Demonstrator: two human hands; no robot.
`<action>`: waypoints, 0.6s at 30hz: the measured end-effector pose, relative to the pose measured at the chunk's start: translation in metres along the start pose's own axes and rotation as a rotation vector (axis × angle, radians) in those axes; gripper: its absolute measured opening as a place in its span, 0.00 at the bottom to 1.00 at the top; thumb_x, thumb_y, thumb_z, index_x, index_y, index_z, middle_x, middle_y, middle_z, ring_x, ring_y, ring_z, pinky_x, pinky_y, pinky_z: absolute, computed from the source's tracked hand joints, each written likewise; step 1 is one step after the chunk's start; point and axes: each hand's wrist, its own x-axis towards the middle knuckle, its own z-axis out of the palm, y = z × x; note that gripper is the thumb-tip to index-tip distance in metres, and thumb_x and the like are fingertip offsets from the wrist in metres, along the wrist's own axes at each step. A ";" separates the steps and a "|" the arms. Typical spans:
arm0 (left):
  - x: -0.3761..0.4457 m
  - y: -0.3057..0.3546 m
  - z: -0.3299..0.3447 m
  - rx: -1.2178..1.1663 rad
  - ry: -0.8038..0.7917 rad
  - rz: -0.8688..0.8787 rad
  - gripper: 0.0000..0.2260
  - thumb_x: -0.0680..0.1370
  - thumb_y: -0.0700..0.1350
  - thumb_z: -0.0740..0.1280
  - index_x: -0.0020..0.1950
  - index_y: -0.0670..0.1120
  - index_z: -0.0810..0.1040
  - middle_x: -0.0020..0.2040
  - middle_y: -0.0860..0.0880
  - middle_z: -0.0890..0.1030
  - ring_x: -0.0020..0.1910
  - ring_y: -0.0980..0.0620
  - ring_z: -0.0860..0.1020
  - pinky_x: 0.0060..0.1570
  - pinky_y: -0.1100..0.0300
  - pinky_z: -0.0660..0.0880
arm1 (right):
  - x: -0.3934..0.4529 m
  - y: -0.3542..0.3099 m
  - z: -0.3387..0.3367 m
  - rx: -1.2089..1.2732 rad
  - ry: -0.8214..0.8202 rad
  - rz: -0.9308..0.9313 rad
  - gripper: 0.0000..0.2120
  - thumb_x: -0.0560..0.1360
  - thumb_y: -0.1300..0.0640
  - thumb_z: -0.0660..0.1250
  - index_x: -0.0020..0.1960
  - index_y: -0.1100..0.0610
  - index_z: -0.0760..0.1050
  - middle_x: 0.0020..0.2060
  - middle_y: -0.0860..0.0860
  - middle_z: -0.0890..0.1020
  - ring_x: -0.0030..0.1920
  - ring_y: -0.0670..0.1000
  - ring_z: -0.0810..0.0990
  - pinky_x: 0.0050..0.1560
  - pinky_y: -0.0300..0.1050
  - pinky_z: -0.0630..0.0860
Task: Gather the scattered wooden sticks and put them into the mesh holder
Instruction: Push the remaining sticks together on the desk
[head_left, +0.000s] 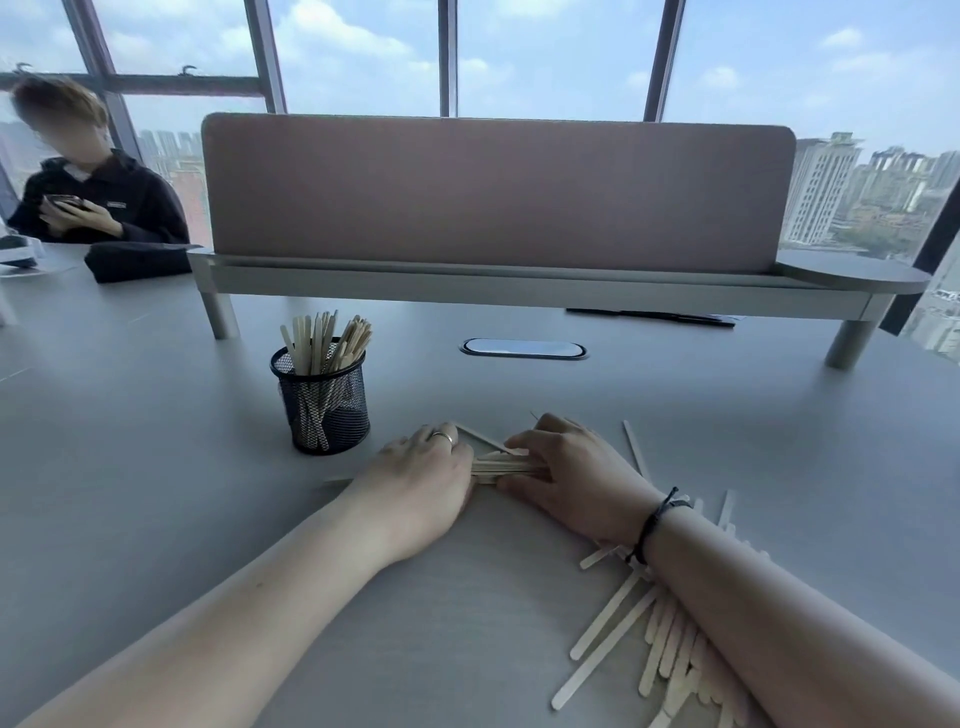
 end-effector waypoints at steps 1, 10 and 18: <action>0.001 0.001 0.000 -0.009 0.007 0.000 0.12 0.83 0.49 0.55 0.58 0.46 0.75 0.57 0.45 0.73 0.58 0.43 0.75 0.54 0.48 0.74 | 0.000 0.000 0.000 0.019 0.008 -0.005 0.21 0.74 0.38 0.66 0.62 0.47 0.78 0.51 0.50 0.78 0.54 0.55 0.77 0.56 0.48 0.72; 0.000 0.005 0.002 -0.095 0.211 0.092 0.04 0.78 0.45 0.68 0.49 0.46 0.77 0.46 0.46 0.77 0.45 0.42 0.79 0.40 0.50 0.76 | 0.004 -0.012 0.003 0.215 0.155 -0.123 0.07 0.75 0.48 0.70 0.43 0.52 0.81 0.39 0.47 0.77 0.38 0.50 0.77 0.42 0.52 0.75; -0.004 -0.001 -0.006 -0.188 0.231 0.050 0.07 0.79 0.37 0.57 0.54 0.44 0.71 0.50 0.44 0.77 0.48 0.40 0.78 0.42 0.48 0.74 | 0.001 -0.011 -0.016 0.395 0.288 0.061 0.26 0.65 0.35 0.75 0.57 0.49 0.81 0.47 0.46 0.80 0.47 0.41 0.79 0.48 0.29 0.71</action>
